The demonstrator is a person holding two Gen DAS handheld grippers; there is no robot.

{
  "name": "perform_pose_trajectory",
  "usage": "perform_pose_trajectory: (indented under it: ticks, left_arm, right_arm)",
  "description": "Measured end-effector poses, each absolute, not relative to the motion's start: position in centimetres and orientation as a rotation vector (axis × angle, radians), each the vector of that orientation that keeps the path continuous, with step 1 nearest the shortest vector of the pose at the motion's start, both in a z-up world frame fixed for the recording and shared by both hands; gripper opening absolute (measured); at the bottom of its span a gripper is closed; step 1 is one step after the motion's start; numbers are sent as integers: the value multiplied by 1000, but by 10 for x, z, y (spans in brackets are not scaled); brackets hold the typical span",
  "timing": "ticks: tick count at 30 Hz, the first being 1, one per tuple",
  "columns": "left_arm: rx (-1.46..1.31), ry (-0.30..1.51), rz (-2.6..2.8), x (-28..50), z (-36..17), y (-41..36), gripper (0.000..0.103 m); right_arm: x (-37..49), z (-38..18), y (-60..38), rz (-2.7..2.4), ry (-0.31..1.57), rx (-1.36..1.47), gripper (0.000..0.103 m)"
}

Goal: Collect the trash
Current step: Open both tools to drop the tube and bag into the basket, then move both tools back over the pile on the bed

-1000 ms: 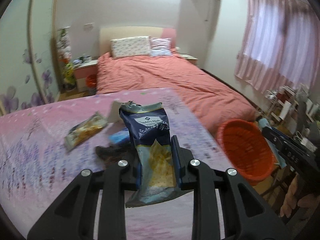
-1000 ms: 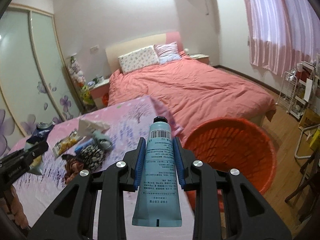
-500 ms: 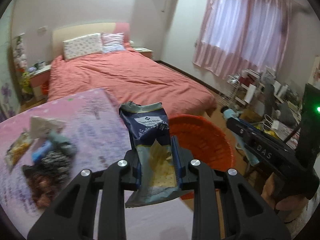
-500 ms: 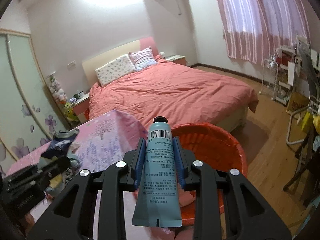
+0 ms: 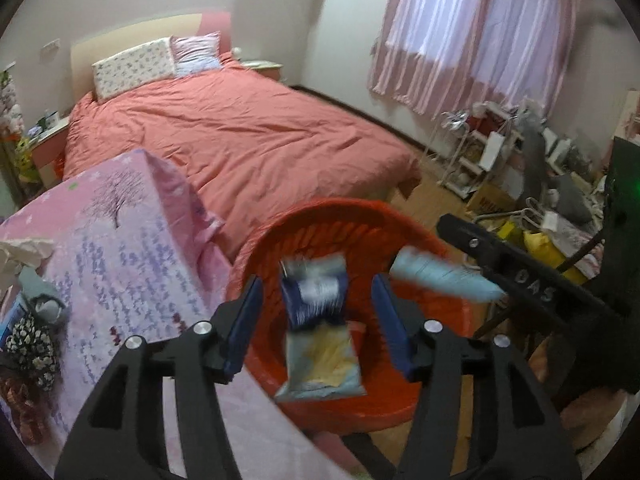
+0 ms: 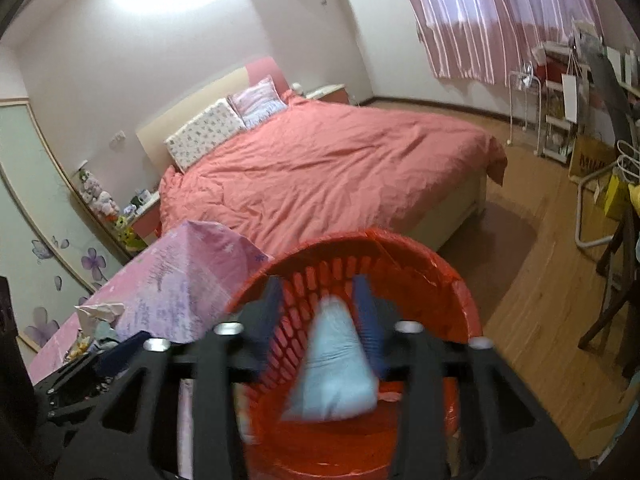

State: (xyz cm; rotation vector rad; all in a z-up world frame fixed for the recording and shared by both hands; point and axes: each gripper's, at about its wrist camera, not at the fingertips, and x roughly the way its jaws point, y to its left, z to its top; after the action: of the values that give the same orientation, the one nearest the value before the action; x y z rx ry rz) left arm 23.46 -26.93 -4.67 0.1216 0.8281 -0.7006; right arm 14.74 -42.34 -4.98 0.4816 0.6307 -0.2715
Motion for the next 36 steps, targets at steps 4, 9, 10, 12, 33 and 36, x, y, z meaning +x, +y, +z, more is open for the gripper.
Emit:
perform_pose_trajectory:
  ticks: [4,9,10,12,33,36]
  left_arm:
    - [140,832,-633,243,-55,-248,61]
    - [158,816,-533,247,-55,-208,67]
    - [159,812,-519,246,-52,-201,68]
    - [156,799,-477,245,-50,-177,69]
    - [-37,898,-161,233,-87,34,51]
    - [-69,888,-166,239,-90,38,47]
  right_arm:
    - [143,-57,-421,-290,646,483,57]
    - [145,-53,-410,-304,662,439,57]
    - [145,-53,-407,-304,663,426,57]
    - [146,-52,-397,-297,668,399,57]
    - [149,-62,-258,-88,771,179,57]
    - [148,-61,-242,-74,775,152,57]
